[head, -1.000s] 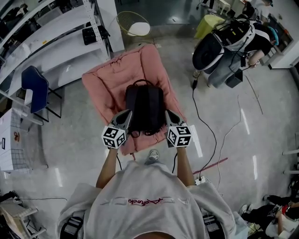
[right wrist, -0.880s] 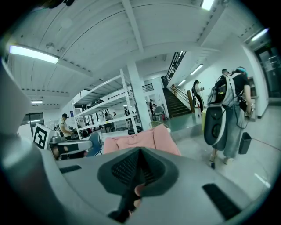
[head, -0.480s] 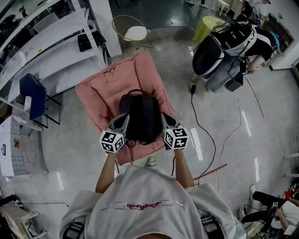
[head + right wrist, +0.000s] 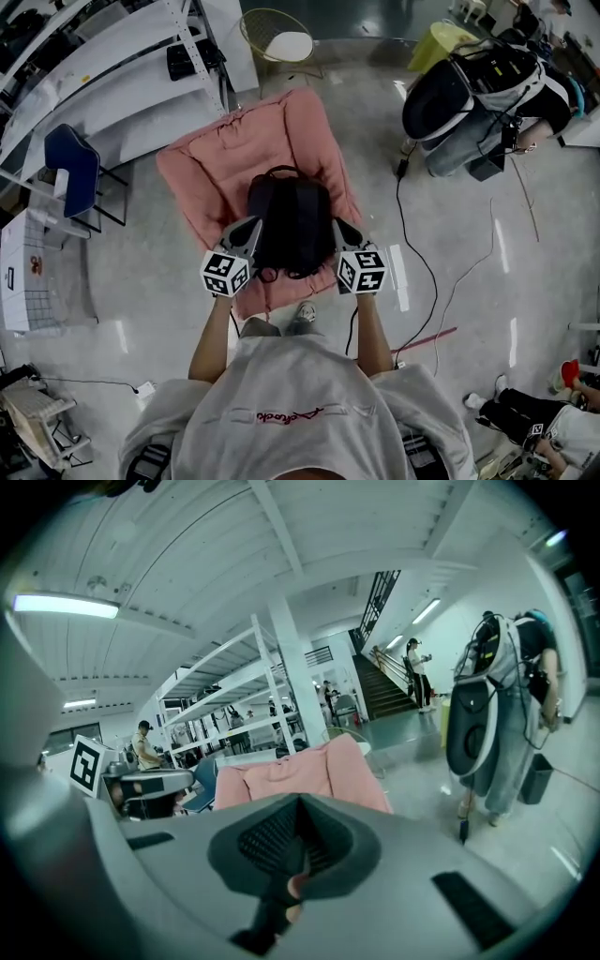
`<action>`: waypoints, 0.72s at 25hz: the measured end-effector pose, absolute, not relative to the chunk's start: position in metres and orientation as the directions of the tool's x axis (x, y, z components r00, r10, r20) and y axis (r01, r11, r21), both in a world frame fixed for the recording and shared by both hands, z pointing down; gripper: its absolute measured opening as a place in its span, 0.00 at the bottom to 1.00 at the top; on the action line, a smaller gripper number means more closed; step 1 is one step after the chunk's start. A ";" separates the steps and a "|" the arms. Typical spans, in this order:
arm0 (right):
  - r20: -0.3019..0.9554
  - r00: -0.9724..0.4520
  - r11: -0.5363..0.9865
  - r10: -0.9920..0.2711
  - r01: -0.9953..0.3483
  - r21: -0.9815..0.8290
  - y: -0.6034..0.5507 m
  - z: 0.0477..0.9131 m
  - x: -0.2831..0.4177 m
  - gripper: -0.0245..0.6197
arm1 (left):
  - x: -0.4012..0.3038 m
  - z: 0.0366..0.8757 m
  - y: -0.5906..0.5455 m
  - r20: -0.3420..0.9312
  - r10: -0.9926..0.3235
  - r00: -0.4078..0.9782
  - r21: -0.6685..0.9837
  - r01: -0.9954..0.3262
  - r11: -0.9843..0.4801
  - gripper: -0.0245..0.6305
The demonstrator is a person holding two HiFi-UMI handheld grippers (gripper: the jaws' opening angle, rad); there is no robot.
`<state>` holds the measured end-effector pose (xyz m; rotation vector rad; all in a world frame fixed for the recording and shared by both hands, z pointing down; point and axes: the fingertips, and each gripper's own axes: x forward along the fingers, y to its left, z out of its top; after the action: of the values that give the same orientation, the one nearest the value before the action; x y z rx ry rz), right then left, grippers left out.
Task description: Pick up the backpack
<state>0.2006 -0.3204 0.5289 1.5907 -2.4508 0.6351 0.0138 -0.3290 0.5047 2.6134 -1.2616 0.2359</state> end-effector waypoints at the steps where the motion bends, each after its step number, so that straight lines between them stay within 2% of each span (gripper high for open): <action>1: 0.353 -0.428 0.349 -0.832 -0.898 -0.267 -0.322 0.532 0.201 0.07 | 0.013 0.507 -0.330 0.246 -0.750 0.614 0.136 -0.788 -0.601 0.06; 10: 0.397 -0.434 0.353 -0.808 -0.898 -0.264 -0.327 0.553 0.168 0.07 | -0.018 0.533 -0.335 0.279 -0.735 0.618 0.172 -0.785 -0.595 0.06; 18: 0.412 -0.355 0.275 -0.839 -0.931 -0.241 -0.337 0.564 0.145 0.07 | -0.034 0.552 -0.357 0.274 -0.667 0.693 0.204 -0.720 -0.664 0.06</action>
<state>0.1448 -0.3373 0.5645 1.6502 -2.3382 0.6619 -0.0340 -0.3574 0.5518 2.6093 -1.0974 0.2536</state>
